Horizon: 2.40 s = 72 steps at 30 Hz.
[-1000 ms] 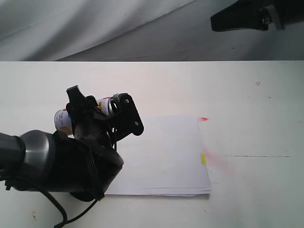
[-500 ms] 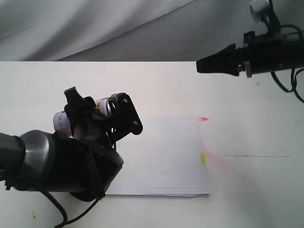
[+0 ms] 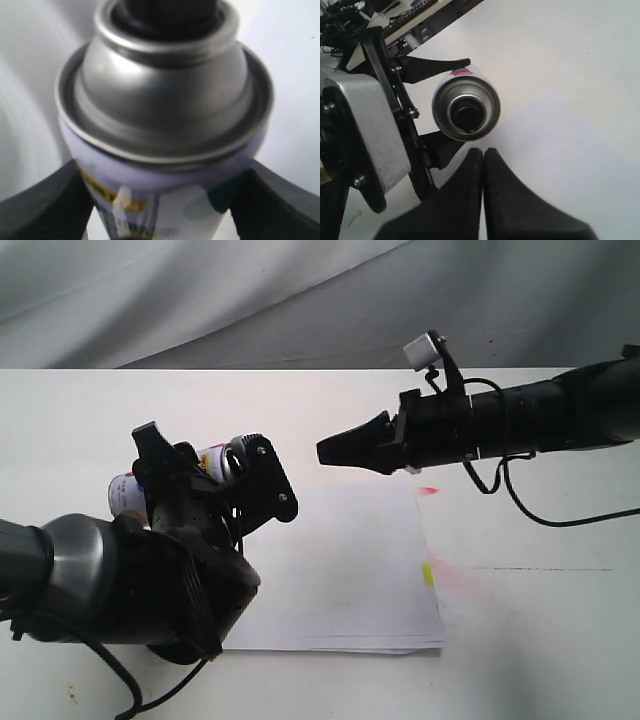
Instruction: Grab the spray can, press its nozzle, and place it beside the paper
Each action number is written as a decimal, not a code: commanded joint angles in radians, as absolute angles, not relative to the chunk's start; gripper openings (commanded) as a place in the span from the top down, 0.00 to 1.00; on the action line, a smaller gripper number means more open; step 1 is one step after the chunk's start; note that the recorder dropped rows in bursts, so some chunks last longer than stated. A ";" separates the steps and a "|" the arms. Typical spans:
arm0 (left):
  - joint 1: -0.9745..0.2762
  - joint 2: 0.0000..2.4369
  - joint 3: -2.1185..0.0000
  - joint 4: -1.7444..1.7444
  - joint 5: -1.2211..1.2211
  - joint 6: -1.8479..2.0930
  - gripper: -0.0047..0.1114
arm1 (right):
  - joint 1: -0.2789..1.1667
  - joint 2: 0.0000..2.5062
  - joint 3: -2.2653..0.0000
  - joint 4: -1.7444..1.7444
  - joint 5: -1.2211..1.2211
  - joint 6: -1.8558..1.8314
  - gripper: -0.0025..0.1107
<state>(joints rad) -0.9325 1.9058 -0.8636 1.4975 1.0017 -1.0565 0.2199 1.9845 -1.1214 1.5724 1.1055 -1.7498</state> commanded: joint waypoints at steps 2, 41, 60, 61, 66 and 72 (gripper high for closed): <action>-0.941 1.901 -0.865 1.518 1.045 -1.064 0.96 | 0.282 1.997 -1.226 1.494 1.100 -1.715 0.98; -0.941 1.901 -0.865 1.497 1.039 -1.066 0.96 | 0.382 1.997 -1.259 1.472 0.890 -1.795 0.98; -0.941 1.901 -0.865 1.499 1.039 -1.068 0.96 | 0.387 1.997 -1.259 1.490 0.890 -1.809 0.98; -0.941 1.901 -0.865 1.499 1.039 -1.068 0.96 | 0.387 1.997 -1.259 1.494 0.890 -1.809 0.98; -0.941 1.899 -0.865 1.505 1.039 -1.070 0.96 | 0.387 1.997 -1.259 1.494 0.890 -1.809 0.98; -0.941 1.899 -0.865 1.512 1.046 -1.072 0.96 | 0.387 1.997 -1.259 1.494 0.890 -1.809 0.98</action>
